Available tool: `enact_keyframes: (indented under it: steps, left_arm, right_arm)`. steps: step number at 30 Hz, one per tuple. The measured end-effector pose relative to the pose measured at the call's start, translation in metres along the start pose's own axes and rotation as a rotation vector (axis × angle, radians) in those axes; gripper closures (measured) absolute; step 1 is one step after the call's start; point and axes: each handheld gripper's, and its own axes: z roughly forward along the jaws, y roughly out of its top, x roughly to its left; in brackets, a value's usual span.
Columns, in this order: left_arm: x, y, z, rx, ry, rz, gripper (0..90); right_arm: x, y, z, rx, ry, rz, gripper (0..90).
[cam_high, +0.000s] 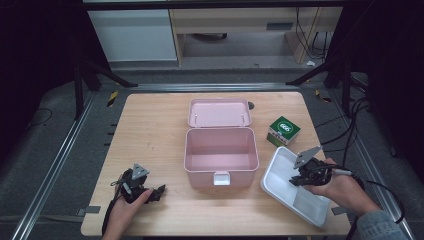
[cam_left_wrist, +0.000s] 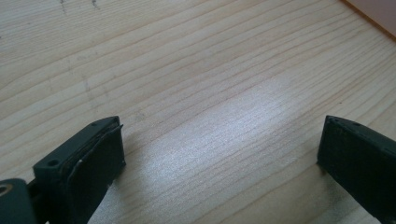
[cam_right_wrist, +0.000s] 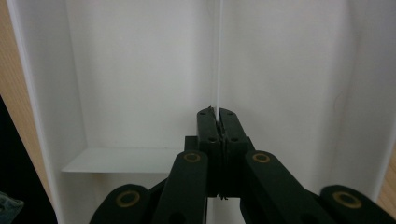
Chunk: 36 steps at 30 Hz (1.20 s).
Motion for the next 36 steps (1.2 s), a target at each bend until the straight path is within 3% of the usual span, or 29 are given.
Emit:
enact_keyframes:
  steps: [12,23,30,36]
  left_arm:
    - [0.0,0.0,0.0,-0.001,0.001,-0.001,0.0]
    - [0.0,0.0,0.0,-0.001,0.001,-0.002,0.0]
    - [0.0,0.0,0.0,-0.003,0.001,-0.003,0.0]
    - [-0.001,-0.001,0.0,-0.006,0.002,-0.005,0.0]
  right_arm:
    - [-0.003,0.001,0.027,0.086,0.014,0.002,89.9]
    - [-0.006,-0.005,0.04,0.099,0.04,0.02,88.7]
    - [-0.013,-0.003,0.029,0.022,0.017,0.08,60.4]
    - [-0.027,0.005,0.014,-0.071,-0.011,0.157,46.9]
